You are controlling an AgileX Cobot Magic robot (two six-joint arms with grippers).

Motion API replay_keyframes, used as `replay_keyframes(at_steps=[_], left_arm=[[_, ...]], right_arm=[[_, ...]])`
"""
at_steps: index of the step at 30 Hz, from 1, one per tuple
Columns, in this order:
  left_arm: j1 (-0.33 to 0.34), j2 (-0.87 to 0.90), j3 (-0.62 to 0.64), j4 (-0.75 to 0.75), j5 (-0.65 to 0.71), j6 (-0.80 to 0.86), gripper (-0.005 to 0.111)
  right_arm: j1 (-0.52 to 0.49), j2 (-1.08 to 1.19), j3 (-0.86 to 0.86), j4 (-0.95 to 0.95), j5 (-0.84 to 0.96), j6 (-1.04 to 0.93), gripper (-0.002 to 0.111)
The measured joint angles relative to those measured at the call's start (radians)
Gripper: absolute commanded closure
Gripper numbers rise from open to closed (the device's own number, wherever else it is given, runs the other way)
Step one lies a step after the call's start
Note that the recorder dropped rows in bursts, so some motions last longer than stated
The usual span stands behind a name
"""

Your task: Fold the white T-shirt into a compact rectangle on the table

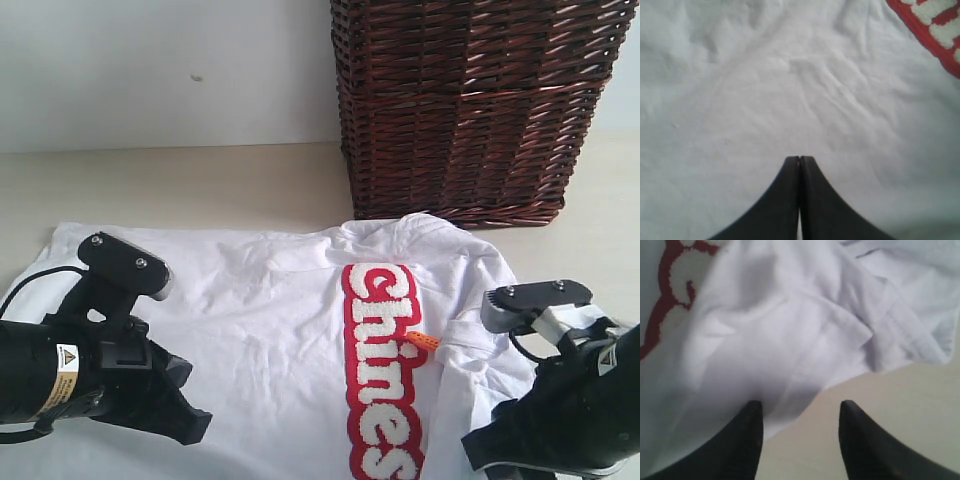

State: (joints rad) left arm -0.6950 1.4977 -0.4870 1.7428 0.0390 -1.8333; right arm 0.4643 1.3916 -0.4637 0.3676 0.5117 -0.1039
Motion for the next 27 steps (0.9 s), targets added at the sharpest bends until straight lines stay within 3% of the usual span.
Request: replay_keyframes(at_steps=[9,17,19,24,27], left_arm=[[0.000,0.000,0.000,0.000,0.000,0.000,0.107],[0.000,0.000,0.000,0.000,0.000,0.000,0.107],[0.000,0.000,0.000,0.000,0.000,0.000,0.107],[0.000,0.000,0.000,0.000,0.000,0.000,0.107],[0.000,0.000,0.000,0.000,0.000,0.000,0.107]], right_arm=[[0.000,0.000,0.047,0.107,-0.163,-0.063,0.057],[0.000,0.063,0.047,0.226,-0.197,-0.216,0.059],[0.000,0.083,0.047,0.229,-0.202,-0.220,0.068],[0.000,0.096,0.047,0.229,-0.204,-0.241,0.109],[0.000,0.096,0.047,0.229,-0.193,-0.269,0.108]])
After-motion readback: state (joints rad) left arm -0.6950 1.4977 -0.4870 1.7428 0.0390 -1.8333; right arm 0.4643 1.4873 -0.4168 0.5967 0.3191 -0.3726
